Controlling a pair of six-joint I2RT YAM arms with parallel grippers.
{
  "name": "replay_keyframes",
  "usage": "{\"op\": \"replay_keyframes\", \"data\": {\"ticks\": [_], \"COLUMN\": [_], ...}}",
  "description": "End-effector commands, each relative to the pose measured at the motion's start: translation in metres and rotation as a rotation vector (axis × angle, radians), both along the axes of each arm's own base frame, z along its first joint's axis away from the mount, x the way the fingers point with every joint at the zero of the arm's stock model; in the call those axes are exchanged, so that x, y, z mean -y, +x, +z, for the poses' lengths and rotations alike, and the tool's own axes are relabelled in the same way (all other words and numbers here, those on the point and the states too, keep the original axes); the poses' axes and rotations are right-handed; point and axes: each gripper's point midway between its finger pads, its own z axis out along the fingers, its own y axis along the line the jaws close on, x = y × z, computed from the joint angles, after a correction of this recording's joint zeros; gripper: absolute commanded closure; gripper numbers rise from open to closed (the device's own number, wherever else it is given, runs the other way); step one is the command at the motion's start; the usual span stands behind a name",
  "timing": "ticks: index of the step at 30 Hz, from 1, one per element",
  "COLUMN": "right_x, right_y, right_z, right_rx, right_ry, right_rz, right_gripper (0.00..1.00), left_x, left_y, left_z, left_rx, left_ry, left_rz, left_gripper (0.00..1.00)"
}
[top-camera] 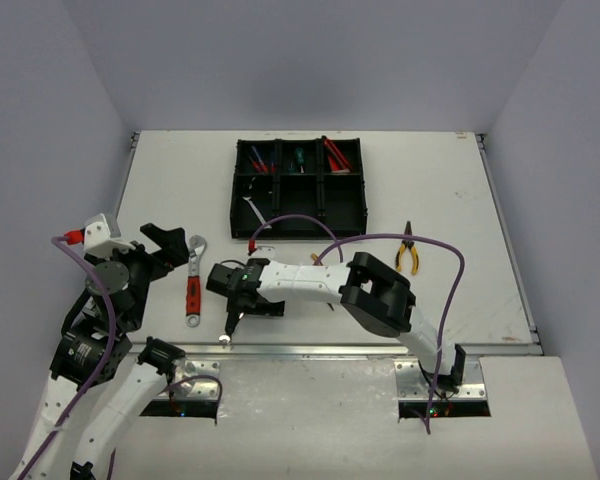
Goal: Sort the tools into containers
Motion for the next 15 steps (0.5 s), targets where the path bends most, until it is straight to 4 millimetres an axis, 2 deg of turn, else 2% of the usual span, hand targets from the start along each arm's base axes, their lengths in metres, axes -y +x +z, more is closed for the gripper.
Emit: {"op": "replay_keyframes", "data": {"ticks": [1,3,8,12,15], "right_x": [0.014,0.021,0.031,0.030,0.029], "right_y": [-0.018,-0.017,-0.014,-0.015,-0.015], "right_z": [-0.011,-0.008,-0.002,-0.010,-0.021], "right_rx": [-0.033,-0.014,0.015,0.002,-0.028], "right_ry": [-0.043,-0.063,-0.056,-0.058,-0.068], "right_rz": [-0.068,-0.087,-0.119,-0.127,-0.135], "right_gripper": [0.13,0.14,0.31,0.50,0.53], "left_x": [0.003,0.003,0.002,0.002,0.002], "left_y": [0.002,0.003,0.001,0.001,0.000], "left_z": [0.009,0.008,0.009,0.009,0.010], "left_rx": [0.041,0.040,0.047,0.047,0.050], "left_ry": [-0.008,-0.007,-0.011,-0.012,-0.014], "left_rz": [-0.016,-0.016,-0.013,-0.009,-0.010], "left_gripper": [0.00,0.00,0.00,0.00,0.00]}}
